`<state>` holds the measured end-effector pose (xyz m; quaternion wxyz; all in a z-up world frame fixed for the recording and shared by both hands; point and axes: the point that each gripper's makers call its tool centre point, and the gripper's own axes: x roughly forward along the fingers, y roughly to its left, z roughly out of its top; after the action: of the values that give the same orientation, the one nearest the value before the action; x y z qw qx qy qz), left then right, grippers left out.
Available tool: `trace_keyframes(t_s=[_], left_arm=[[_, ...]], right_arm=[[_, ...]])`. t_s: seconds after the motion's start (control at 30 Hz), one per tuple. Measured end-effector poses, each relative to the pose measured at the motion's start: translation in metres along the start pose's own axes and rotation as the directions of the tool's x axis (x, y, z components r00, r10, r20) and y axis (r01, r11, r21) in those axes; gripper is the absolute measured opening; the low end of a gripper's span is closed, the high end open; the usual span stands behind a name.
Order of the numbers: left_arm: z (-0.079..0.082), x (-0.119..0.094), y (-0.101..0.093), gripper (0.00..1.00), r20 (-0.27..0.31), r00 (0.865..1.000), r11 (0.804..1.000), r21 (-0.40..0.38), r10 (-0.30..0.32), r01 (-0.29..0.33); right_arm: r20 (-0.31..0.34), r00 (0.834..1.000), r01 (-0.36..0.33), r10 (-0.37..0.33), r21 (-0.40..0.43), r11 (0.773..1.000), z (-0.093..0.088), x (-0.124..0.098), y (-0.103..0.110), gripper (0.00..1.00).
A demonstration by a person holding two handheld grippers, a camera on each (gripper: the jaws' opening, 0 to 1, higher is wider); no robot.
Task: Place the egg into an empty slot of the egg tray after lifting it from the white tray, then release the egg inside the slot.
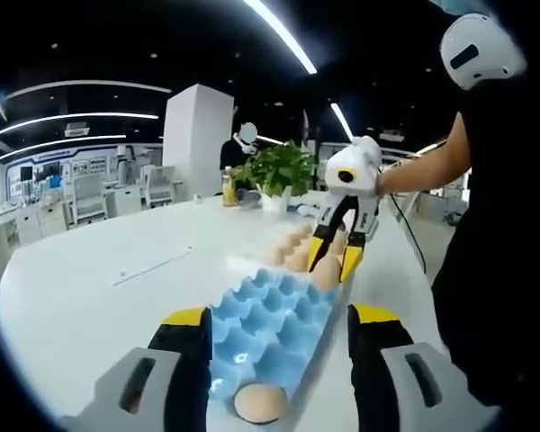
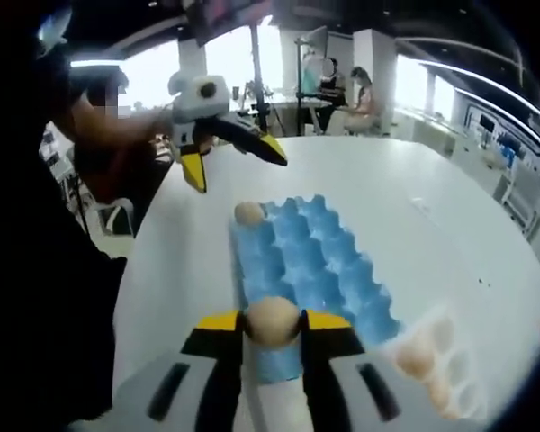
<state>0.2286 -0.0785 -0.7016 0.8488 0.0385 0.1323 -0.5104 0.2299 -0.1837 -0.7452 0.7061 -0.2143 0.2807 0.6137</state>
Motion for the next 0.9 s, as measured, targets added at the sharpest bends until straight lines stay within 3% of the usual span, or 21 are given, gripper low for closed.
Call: trace_keyframes(t_s=[0.9], left_arm=[[0.0, -0.002, 0.002, 0.61, 0.004, 1.0, 1.0, -0.001, 0.002, -0.002]], right_arm=[[0.037, 0.997, -0.066, 0.068, -0.05, 0.997, 0.033, 0.036, 0.012, 0.25]])
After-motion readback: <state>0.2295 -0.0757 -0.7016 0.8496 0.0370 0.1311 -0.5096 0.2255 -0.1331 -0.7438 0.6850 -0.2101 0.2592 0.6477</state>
